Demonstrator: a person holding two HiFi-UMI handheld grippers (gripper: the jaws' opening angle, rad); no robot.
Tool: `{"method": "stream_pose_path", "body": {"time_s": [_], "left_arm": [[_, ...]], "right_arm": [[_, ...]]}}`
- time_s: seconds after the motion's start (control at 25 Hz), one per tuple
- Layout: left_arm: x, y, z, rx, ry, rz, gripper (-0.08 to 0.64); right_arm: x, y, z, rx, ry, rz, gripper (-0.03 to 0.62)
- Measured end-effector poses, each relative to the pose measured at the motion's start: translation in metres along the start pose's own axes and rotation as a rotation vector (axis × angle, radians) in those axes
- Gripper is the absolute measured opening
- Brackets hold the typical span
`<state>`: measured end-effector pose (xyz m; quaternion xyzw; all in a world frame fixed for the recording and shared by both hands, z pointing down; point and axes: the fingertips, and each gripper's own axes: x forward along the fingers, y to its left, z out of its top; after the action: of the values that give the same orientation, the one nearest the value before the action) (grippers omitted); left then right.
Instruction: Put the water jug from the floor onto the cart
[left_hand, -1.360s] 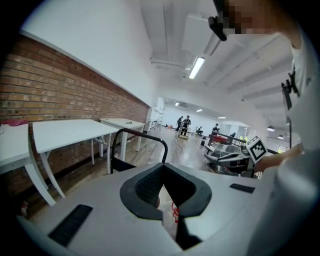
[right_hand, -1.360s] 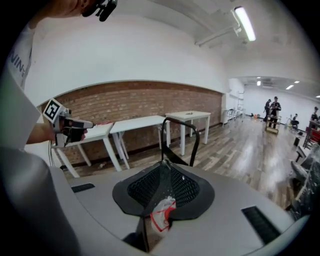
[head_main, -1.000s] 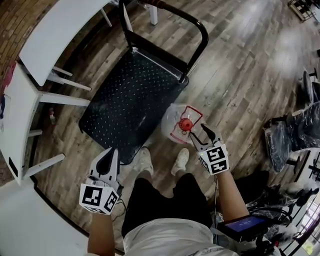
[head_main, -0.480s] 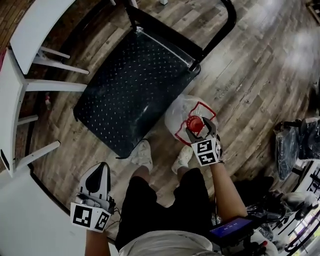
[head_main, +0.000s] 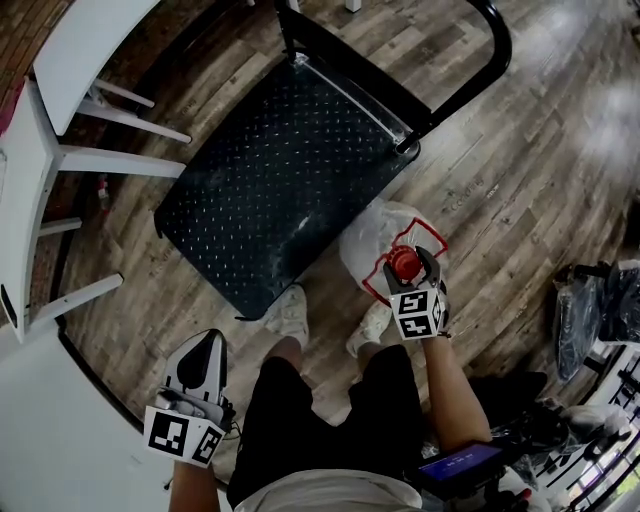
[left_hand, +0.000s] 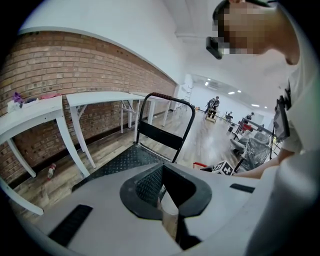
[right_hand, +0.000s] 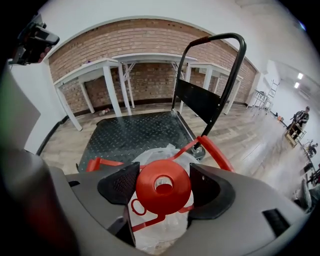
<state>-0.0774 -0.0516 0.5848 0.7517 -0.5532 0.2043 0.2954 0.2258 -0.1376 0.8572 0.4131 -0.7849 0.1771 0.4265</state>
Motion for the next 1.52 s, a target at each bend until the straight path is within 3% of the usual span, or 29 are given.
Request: {"method": "stream_pose_path", "body": {"time_s": [0.6, 0.84, 1.16, 1.52], "left_arm": [[0.004, 0.008, 0.001, -0.009, 0.006, -0.014, 0.002], [-0.005, 0.009, 0.03, -0.026, -0.044, -0.037, 0.002], [-0.019, 0.007, 0.069, -0.057, -0.131, -0.067, 0.002], [-0.038, 0.024, 0.062, -0.168, -0.178, -0.006, 0.002]], "right_arm": [[-0.026, -0.01, 0.019, 0.059, -0.041, -0.048, 0.305], [-0.095, -0.022, 0.074, 0.102, -0.039, -0.065, 0.305], [-0.171, -0.04, 0.167, 0.044, -0.074, -0.065, 0.305], [-0.16, -0.052, 0.267, -0.061, -0.143, 0.003, 0.305]]}}
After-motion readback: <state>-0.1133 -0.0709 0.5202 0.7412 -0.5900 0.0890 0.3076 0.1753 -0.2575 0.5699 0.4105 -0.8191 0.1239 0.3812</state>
